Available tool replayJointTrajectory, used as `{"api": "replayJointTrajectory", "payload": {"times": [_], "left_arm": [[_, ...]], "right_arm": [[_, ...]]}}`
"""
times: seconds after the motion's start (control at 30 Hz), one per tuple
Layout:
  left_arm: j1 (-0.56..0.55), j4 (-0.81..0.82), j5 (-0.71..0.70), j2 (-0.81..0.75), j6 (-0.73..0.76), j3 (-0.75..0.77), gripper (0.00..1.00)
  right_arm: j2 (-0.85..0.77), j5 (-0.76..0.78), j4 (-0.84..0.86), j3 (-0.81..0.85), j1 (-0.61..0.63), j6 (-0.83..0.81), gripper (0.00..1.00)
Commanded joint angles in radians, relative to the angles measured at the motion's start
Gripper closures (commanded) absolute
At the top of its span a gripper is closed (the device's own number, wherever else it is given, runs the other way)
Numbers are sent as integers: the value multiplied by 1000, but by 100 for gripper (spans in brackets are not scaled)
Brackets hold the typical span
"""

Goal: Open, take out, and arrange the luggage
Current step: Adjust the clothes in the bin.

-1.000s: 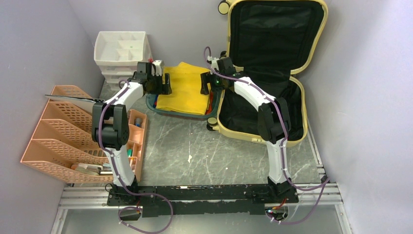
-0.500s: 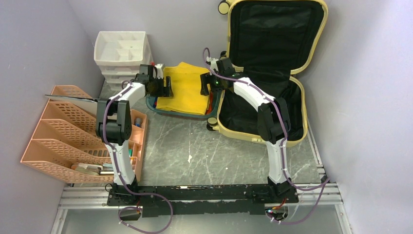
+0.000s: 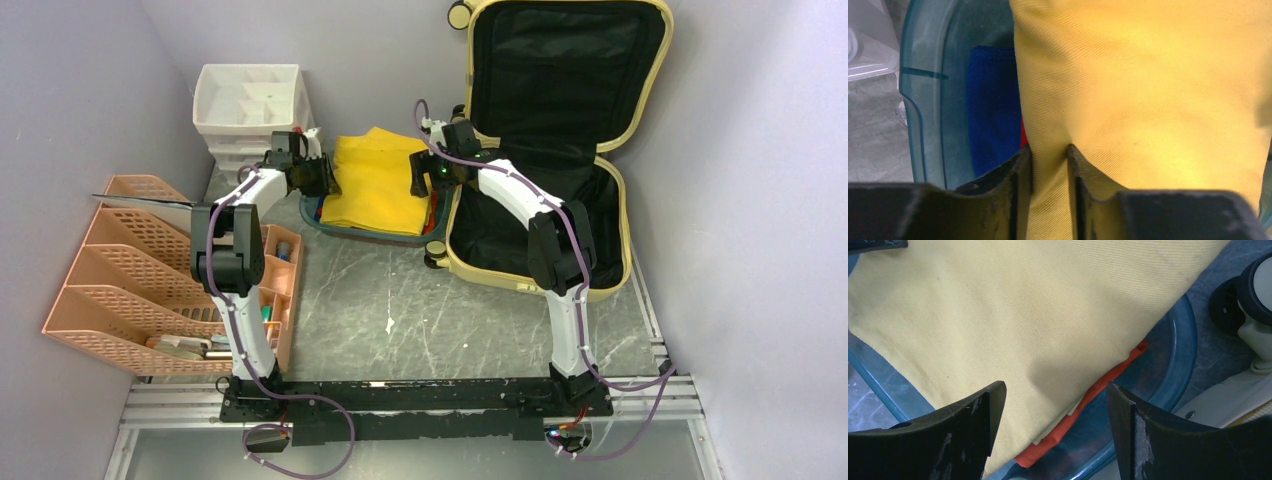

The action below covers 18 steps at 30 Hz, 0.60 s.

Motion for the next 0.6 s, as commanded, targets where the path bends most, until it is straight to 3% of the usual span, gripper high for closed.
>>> {"api": "replayJointTrajectory", "payload": {"times": [0.0,0.17,0.4,0.57], "left_arm": [[-7,49,91,-36,-38,24,73],[-6,30,123,-34,-65,44,94],[-11,25,100,-89,-157,77,95],[-21,22,95,-111,-218,103,95]], "right_arm": [[-34,22,20,20,8,-16,23],[-41,28,19,26,12,-41,23],[-123,-41,98,-27,13,-178,19],[-161,-153,99,-36,35,-331,6]]}}
